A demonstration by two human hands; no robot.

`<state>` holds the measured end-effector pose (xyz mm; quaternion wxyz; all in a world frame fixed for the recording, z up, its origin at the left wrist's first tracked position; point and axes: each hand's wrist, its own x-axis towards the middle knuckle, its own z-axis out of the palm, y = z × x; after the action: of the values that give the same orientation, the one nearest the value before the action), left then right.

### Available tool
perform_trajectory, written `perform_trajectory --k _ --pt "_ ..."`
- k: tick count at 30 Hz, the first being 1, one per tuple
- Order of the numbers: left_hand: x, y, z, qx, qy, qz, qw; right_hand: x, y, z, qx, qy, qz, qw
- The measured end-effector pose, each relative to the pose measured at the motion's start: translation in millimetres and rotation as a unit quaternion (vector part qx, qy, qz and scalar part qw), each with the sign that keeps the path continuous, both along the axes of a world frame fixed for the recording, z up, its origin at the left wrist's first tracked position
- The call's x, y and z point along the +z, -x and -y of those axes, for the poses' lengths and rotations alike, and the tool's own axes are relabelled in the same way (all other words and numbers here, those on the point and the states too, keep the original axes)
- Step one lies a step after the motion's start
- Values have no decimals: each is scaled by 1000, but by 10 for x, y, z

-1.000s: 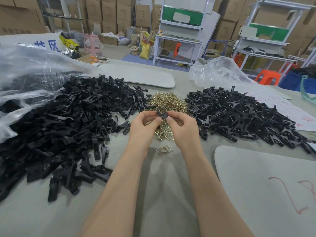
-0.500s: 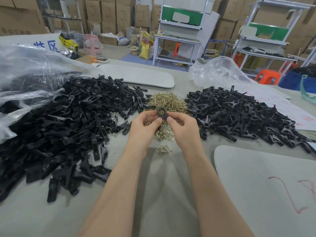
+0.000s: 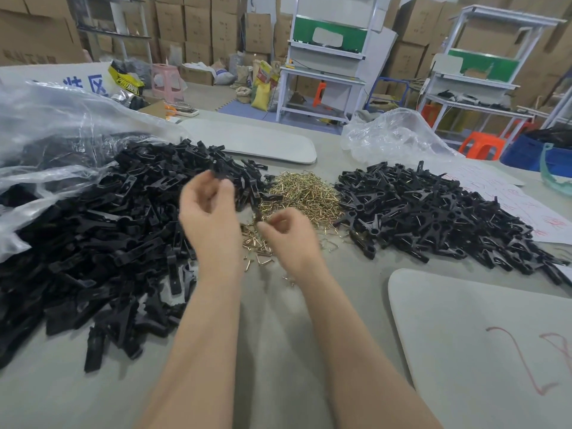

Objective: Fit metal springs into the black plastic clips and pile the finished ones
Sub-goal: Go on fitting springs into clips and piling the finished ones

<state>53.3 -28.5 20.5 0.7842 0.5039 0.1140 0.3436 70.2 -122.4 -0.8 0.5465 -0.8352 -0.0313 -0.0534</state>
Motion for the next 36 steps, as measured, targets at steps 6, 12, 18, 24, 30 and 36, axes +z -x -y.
perform_trajectory --k 6,12,18,24,30,36 --pt "26 6 -116 108 67 13 992 55 -76 -404 52 88 6 995" --pt "-43 -35 -24 76 101 -29 992 -82 -126 -513 26 376 8 926" --pt "-82 -46 6 53 105 -43 992 -76 -167 -546 37 372 22 927" --pt "-96 -39 11 50 109 -46 992 -101 -146 -528 52 380 25 923" --pt "-89 -28 2 53 103 -46 992 -98 -146 -520 49 364 35 929" --pt "-108 -50 -5 52 101 -46 992 -86 -130 -429 50 260 81 961"
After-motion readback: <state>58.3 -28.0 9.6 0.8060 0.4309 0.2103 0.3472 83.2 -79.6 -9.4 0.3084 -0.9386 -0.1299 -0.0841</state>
